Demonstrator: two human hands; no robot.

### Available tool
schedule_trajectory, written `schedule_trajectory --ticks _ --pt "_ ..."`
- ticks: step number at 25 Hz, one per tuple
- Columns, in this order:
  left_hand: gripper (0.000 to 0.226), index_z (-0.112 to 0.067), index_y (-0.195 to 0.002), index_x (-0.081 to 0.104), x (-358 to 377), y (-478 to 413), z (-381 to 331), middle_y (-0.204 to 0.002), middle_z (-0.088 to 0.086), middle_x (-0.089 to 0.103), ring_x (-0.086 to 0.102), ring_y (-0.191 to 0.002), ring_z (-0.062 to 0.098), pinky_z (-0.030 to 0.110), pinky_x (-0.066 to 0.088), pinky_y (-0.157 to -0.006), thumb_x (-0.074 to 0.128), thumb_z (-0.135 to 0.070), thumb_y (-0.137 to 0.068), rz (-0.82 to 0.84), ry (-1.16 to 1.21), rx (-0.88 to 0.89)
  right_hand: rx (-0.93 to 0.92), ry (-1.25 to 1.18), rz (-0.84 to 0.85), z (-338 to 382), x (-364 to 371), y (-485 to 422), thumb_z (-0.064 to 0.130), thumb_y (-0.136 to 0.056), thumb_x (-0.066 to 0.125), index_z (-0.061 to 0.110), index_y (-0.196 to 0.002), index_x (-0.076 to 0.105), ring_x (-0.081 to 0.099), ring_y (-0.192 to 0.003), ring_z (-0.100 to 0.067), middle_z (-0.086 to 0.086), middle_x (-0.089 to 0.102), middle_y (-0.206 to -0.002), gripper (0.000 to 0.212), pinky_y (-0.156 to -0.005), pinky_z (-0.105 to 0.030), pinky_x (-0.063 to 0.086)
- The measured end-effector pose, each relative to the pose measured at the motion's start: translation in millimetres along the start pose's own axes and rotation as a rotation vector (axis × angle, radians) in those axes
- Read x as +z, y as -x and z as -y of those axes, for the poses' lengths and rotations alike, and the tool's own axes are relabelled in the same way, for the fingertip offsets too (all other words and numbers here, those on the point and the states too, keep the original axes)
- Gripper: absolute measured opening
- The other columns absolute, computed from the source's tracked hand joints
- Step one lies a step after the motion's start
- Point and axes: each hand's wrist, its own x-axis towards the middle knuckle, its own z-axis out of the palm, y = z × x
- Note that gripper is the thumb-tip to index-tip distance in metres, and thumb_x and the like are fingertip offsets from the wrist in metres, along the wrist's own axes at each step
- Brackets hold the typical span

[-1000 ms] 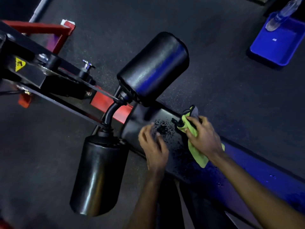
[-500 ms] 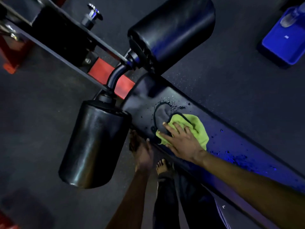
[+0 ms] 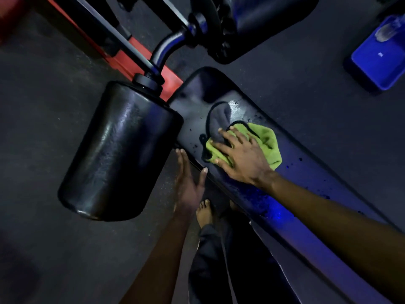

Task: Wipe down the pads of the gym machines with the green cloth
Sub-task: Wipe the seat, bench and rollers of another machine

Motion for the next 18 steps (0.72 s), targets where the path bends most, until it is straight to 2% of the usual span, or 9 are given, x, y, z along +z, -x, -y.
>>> schedule_trajectory --ticks 1,2,5,7,9,12,14,16,18 --pt "0.088 -0.020 -0.161 -0.003 3 0 -1 -0.168 -0.003 -0.011 -0.004 -0.155 0.012 0.043 0.019 -0.124 0.054 -0.046 -0.100 -0.009 0.003 -0.014 -0.046 0.031 0.000 -9 -2 3 0.059 -0.099 0.042 0.041 -0.154 0.037 0.028 -0.151 -0.029 0.000 0.029 -0.166 0.057 -0.112 -0.055 0.037" --pt "0.088 -0.022 -0.161 -0.004 4 -1 -3 -0.168 -0.005 -0.012 -0.005 -0.154 0.011 0.043 0.019 -0.124 0.054 -0.046 -0.100 -0.008 0.009 -0.033 -0.015 0.047 -0.031 -20 -4 -1 0.057 -0.100 0.043 0.041 -0.155 0.035 0.030 -0.151 -0.029 -0.001 0.030 -0.166 0.058 -0.113 -0.054 0.037" --pt "0.088 -0.022 -0.161 -0.002 7 -2 -4 -0.168 -0.008 -0.010 -0.004 -0.154 0.007 0.036 0.015 -0.125 0.057 -0.043 -0.099 -0.027 0.034 -0.058 0.263 -0.088 -0.133 -36 -14 -40 0.056 -0.100 0.043 0.038 -0.155 0.036 0.025 -0.153 -0.030 -0.005 0.027 -0.167 0.058 -0.118 -0.056 0.028" --pt "0.087 -0.019 -0.161 0.002 10 -1 -3 -0.169 -0.007 -0.007 -0.002 -0.154 0.008 0.033 0.012 -0.125 0.059 -0.041 -0.099 -0.054 0.050 -0.047 0.319 -0.124 -0.177 -24 -15 -69 0.055 -0.098 0.045 0.034 -0.153 0.040 0.022 -0.154 -0.031 -0.006 0.027 -0.167 0.059 -0.117 -0.058 0.026" --pt "0.086 -0.016 -0.161 0.004 14 -3 -1 -0.169 -0.005 -0.006 -0.003 -0.155 0.010 0.030 0.009 -0.124 0.058 -0.041 -0.099 -0.067 0.055 -0.048 0.240 -0.077 -0.196 -5 -13 -83 0.052 -0.095 0.047 0.032 -0.150 0.046 0.024 -0.154 -0.031 -0.005 0.031 -0.165 0.058 -0.115 -0.058 0.028" --pt "0.085 -0.010 -0.161 0.007 17 -4 0 -0.169 0.002 -0.003 -0.002 -0.155 0.012 0.020 0.004 -0.122 0.057 -0.039 -0.098 -0.098 0.045 -0.049 -0.097 0.034 -0.144 4 -5 -76 0.049 -0.096 0.048 0.033 -0.148 0.049 0.023 -0.154 -0.027 -0.001 0.031 -0.165 0.055 -0.115 -0.054 0.028" --pt "0.084 -0.009 -0.160 0.009 18 -5 1 -0.169 0.003 -0.002 -0.002 -0.155 0.012 0.017 0.003 -0.121 0.059 -0.036 -0.098 -0.098 0.040 -0.044 -0.238 0.074 -0.108 -9 -6 -67 0.051 -0.098 0.047 0.033 -0.150 0.046 0.022 -0.154 -0.026 0.001 0.027 -0.167 0.055 -0.114 -0.053 0.030" --pt "0.084 -0.010 -0.160 0.008 18 -3 0 -0.169 0.003 -0.002 -0.002 -0.155 0.012 0.017 0.002 -0.121 0.060 -0.036 -0.099 -0.103 0.031 -0.037 -0.260 0.102 -0.097 -26 -10 -67 0.051 -0.099 0.046 0.033 -0.153 0.042 0.025 -0.153 -0.027 -0.001 0.026 -0.168 0.057 -0.113 -0.052 0.032" --pt "0.085 -0.010 -0.160 0.008 17 -4 0 -0.169 0.003 -0.003 -0.003 -0.155 0.012 0.017 0.002 -0.121 0.058 -0.038 -0.098 -0.103 0.024 -0.038 -0.145 0.098 -0.140 -31 -12 -76 0.050 -0.100 0.048 0.032 -0.155 0.039 0.029 -0.151 -0.030 -0.004 0.030 -0.165 0.058 -0.113 -0.052 0.033"
